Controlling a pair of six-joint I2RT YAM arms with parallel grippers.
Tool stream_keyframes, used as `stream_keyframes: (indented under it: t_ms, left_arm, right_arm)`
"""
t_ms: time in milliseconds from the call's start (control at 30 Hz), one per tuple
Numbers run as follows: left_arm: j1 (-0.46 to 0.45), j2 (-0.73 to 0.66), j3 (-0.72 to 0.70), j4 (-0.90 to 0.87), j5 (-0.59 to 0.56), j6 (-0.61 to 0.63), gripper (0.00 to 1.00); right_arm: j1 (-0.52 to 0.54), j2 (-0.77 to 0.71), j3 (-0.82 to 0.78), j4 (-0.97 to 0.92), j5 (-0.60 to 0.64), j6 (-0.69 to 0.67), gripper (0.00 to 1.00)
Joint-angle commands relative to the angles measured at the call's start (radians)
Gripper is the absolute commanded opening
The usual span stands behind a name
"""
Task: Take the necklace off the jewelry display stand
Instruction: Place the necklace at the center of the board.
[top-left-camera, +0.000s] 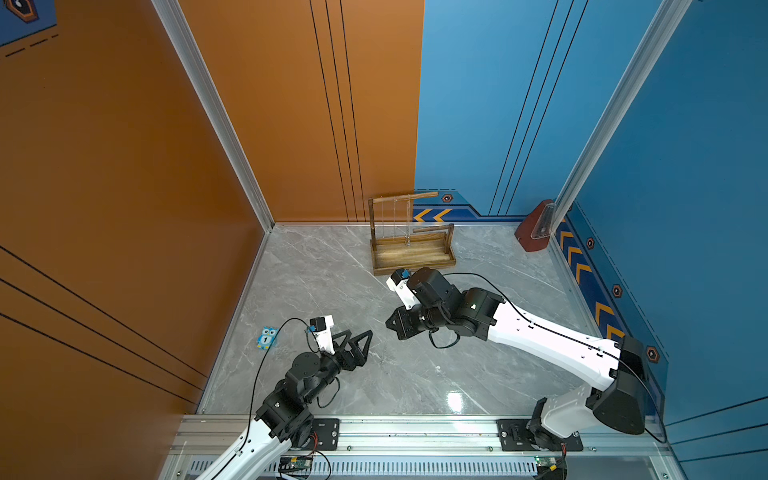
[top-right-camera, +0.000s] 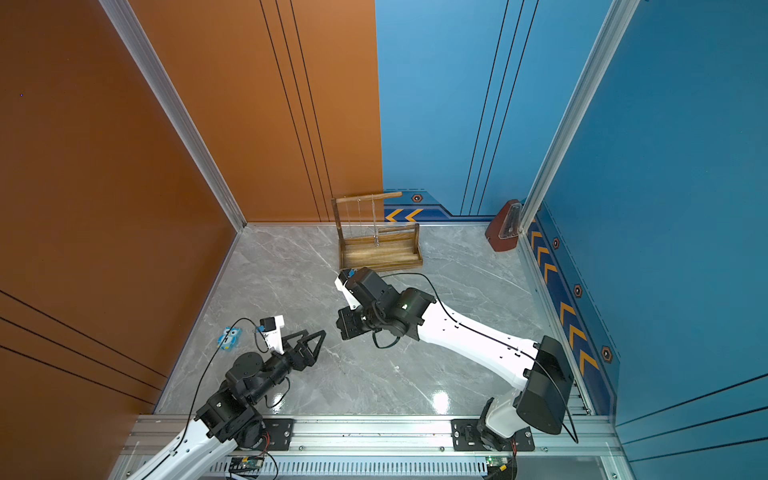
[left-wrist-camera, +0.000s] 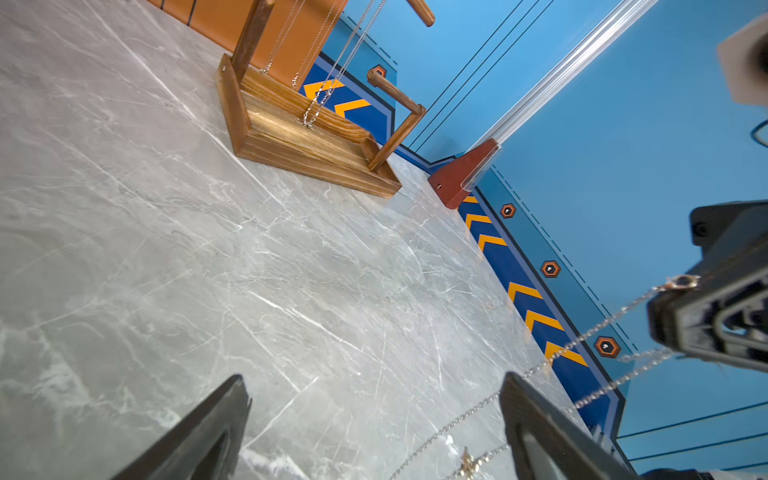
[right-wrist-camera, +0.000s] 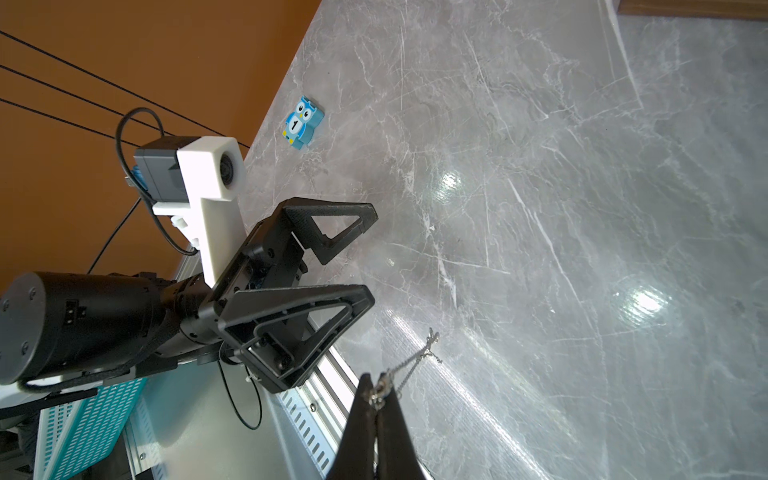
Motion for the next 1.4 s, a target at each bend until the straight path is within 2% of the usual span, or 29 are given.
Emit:
stream_keyframes:
  t_ms: [0,467,900,1367]
  left_arm:
    - [0.016,0.011,0.016,-0.038,-0.060,0.003,0.96]
    - [0.060,0.040,0.037,-0.084,-0.044,0.019,0.97]
    - [0.063,0.240,0.092,-0.036,0.023,0.046,0.95]
    - [0.061,0.296,0.093,-0.004,0.027,0.042,0.95]
  right_arm:
    - [-0.018,0.062,0.033,0.008,0.003,0.003,0.00]
    - [-0.098,0.258,0.131,0.008,-0.059,-0.026,0.00]
    - [-0.172,0.363,0.195,-0.006,-0.089,-0.033,0.00]
    - [-0.245,0.538,0.315,-0.026,-0.117,-0.061,0.00]
